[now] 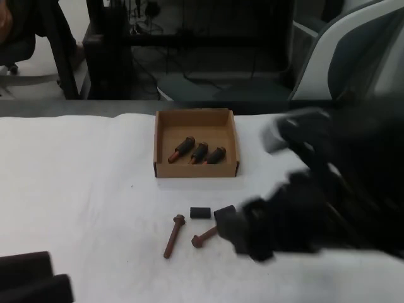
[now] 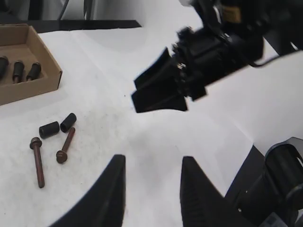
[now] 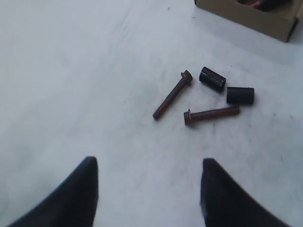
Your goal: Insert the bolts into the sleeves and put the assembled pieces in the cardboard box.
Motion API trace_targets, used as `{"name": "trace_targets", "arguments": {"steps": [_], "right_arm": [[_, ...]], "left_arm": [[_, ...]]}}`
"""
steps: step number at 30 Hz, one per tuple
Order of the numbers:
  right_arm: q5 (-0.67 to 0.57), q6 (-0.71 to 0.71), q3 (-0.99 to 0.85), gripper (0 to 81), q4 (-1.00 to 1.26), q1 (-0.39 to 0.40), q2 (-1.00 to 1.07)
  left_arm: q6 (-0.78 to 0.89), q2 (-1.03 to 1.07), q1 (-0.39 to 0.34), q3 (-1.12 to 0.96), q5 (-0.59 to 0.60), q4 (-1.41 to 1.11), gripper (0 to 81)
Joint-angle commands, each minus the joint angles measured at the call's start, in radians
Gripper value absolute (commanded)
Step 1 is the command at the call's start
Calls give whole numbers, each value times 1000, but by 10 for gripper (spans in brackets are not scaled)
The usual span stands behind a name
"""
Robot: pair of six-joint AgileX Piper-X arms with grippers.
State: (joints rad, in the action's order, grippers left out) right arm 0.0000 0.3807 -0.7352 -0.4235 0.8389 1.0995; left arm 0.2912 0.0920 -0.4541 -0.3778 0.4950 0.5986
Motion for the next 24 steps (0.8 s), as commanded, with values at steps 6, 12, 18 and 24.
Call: {"name": "trace_targets", "arguments": {"steps": [6,12,18,24], "right_arm": [[215,206,264,624,15,149,-414],[234,229,329,624,-83,171,-560],[234,218,330,624,-103,171,-570],[234,198,328,624,-104,171,-565]], "left_arm": [[120,-3,2,220,32,-317,388],[155,-3,2,263,52,-338,388],[155,-3,2,263,47,-350,388],[158,-3,2,263,47,-358,388]]}}
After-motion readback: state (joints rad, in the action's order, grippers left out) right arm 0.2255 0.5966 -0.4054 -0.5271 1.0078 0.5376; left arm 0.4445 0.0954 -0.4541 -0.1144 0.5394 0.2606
